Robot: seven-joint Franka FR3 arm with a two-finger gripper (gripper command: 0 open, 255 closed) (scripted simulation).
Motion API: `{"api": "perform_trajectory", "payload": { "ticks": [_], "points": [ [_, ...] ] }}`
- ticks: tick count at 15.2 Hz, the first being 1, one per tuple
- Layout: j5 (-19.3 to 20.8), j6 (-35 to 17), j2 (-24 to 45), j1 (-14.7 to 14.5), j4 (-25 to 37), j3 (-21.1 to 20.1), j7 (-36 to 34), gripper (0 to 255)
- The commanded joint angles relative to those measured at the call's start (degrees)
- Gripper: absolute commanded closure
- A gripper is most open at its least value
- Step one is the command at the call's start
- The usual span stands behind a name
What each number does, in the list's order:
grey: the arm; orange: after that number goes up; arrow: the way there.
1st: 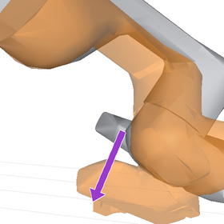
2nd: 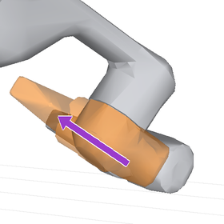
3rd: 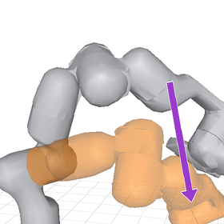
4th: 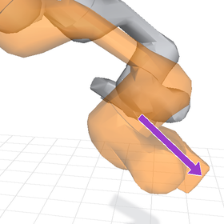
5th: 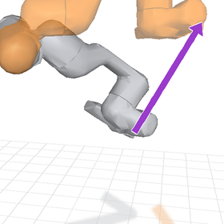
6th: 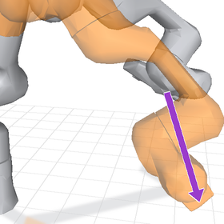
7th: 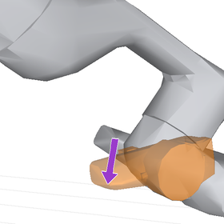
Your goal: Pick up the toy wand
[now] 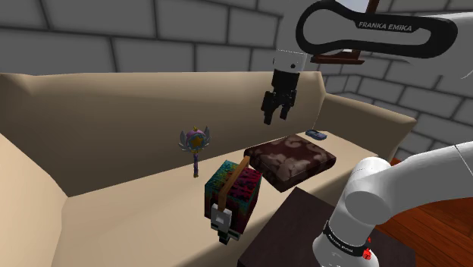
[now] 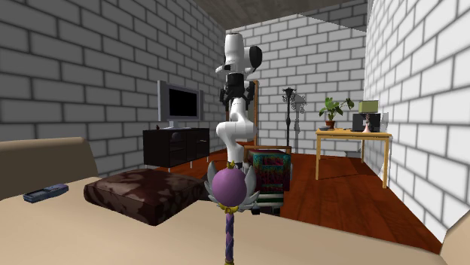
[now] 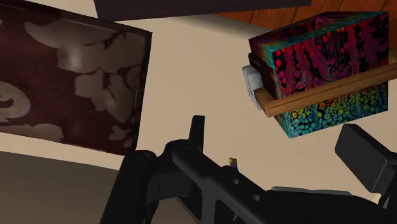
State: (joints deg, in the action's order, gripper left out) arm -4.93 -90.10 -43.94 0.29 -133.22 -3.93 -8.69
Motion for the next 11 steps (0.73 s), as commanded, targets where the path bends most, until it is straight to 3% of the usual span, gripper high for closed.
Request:
{"api": "perform_trajectory", "payload": {
  "ticks": [1,11],
  "points": [
    [0.0,0.0,0.0,0.0,0.0,0.0,0.0,0],
    [4.8,-12.1,20.2,-2.4,7.9,5.3,19.6,0]
  ]
}}
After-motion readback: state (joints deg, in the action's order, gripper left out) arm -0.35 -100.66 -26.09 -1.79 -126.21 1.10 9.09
